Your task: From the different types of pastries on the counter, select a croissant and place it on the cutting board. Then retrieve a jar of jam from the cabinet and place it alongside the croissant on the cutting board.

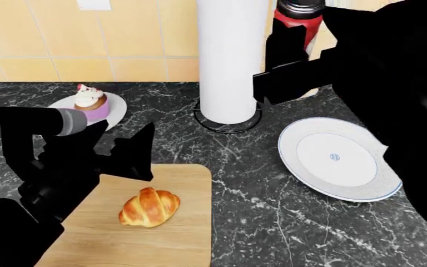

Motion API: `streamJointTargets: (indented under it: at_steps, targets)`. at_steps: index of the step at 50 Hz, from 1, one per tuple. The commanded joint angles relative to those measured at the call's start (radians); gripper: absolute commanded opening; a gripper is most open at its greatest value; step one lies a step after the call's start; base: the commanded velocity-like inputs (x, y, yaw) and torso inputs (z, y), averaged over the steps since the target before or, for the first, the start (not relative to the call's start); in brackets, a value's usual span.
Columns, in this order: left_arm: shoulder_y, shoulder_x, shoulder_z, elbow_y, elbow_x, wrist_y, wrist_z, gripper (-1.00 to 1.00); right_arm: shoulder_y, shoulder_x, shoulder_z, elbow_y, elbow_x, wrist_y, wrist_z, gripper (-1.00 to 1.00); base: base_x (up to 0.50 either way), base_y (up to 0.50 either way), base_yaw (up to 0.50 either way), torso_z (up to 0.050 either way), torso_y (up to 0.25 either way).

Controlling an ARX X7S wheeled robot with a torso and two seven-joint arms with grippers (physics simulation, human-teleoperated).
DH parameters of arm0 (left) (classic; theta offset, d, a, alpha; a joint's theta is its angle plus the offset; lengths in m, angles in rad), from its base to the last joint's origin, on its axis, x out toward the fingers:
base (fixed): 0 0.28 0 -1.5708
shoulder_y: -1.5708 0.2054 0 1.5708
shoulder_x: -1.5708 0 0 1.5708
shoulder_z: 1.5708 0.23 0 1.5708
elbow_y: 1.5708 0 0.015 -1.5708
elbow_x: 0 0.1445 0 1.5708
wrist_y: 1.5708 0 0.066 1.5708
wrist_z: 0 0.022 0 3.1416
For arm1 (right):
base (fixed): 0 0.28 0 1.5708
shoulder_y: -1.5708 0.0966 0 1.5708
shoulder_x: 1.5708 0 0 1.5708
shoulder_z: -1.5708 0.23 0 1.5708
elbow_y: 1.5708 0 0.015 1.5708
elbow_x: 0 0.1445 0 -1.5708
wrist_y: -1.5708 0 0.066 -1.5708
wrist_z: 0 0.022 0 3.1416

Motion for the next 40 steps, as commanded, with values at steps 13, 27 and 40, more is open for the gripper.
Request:
streamJointTargets:
  at_steps: [13, 27, 40]
  targets:
    - [0.005, -0.046, -0.078, 0.031, -0.107, 0.022, -0.033, 1.0, -0.252, -0.007, 0.025, -0.101, -0.102, -0.015, -0.133, -1.0, 0.0, 0.0, 0.0, 0.0, 0.001]
    - [-0.011, -0.069, -0.11, 0.023, -0.139, 0.041, -0.057, 1.0, -0.445, -0.086, 0.0, -0.151, -0.295, -0.021, -0.321, -1.0, 0.0, 0.0, 0.0, 0.001, 0.0]
    - [-0.01, -0.056, -0.079, 0.0, -0.083, 0.051, -0.034, 1.0, -0.609, -0.109, -0.016, -0.295, -0.335, -0.05, -0.395, -1.0, 0.0, 0.0, 0.0, 0.0, 0.001]
